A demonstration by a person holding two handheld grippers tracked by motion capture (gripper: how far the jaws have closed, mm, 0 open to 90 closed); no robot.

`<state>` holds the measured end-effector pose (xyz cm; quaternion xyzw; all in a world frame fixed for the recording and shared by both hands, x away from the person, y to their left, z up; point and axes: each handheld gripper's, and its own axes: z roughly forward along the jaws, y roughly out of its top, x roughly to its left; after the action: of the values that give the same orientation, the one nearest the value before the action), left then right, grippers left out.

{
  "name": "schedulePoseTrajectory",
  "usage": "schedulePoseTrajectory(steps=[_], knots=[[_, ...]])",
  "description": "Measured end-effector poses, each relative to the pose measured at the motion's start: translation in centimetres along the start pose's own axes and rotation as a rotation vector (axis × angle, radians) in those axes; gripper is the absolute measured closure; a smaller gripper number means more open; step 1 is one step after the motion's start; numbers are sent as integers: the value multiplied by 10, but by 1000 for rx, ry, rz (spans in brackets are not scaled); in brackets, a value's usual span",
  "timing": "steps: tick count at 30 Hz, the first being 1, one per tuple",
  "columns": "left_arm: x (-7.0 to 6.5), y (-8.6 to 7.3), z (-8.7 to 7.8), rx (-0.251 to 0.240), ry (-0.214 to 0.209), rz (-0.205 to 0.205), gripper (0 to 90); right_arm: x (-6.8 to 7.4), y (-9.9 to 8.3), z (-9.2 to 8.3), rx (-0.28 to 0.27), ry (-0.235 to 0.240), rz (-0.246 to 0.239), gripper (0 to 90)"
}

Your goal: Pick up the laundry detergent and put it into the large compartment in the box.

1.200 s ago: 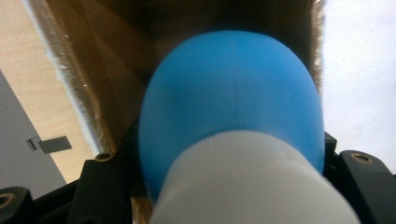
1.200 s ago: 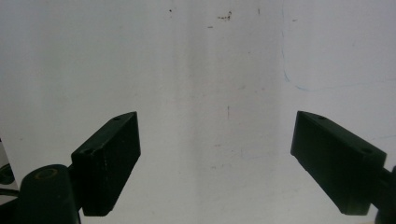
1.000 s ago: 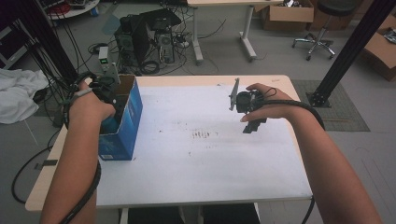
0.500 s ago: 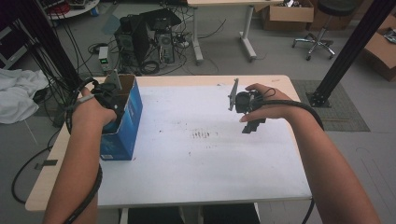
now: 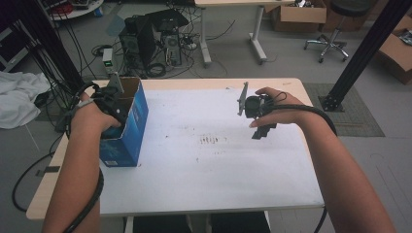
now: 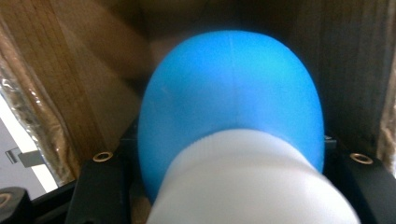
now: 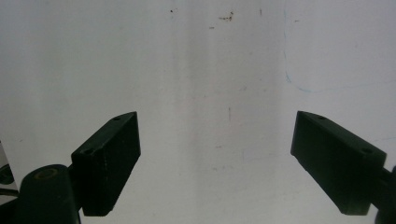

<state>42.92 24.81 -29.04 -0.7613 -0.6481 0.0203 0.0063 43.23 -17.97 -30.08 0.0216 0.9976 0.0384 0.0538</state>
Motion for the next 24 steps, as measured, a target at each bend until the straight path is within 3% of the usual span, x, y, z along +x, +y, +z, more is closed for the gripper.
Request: schedulePoseTrajectory(steps=[5, 16, 24], knots=[[-1, 0, 0, 1, 3, -2, 387, 0, -1, 0, -1, 0, 2, 159], [4, -3, -8, -35, 3, -54, 353, 0, -2, -1, -2, -1, 2, 160], [2, -4, -13, -41, 13, -38, 341, 1, 0, -1, -5, -3, -1, 159]])
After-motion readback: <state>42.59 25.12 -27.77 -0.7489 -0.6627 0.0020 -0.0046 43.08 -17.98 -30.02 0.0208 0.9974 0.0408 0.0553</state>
